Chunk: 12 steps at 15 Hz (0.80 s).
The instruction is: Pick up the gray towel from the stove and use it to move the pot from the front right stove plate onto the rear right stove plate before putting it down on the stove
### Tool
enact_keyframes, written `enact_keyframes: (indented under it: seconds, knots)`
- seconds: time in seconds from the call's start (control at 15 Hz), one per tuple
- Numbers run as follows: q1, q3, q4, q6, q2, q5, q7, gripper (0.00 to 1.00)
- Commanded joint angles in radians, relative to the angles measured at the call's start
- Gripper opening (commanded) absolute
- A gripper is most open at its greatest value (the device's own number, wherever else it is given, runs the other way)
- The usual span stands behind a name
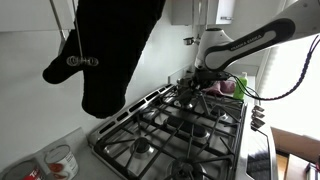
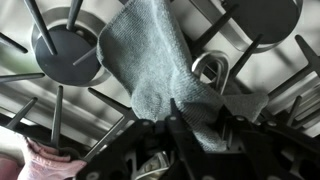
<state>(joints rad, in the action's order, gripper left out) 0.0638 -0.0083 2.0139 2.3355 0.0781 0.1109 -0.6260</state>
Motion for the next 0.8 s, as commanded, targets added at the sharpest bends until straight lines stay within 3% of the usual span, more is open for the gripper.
enact_keyframes:
  seconds: [0.0, 0.13, 0.4, 0.47, 0.6, 0.67, 0.73]
  knots:
    - [-0.020, -0.018, -0.010, 0.015, 0.006, 0.011, 0.023, 0.61]
    - [-0.023, -0.018, -0.004, 0.018, -0.005, 0.022, 0.022, 0.69]
    - [-0.030, -0.018, 0.003, 0.044, -0.024, 0.056, 0.018, 0.98]
    - [-0.032, -0.018, 0.007, 0.054, -0.029, 0.070, 0.015, 0.98]
    - [-0.033, -0.018, 0.009, 0.060, -0.033, 0.081, 0.017, 0.67]
    - [-0.033, -0.018, 0.011, 0.061, -0.034, 0.083, 0.018, 0.66]
    - [-0.033, -0.017, 0.011, 0.060, -0.036, 0.081, 0.021, 0.58]
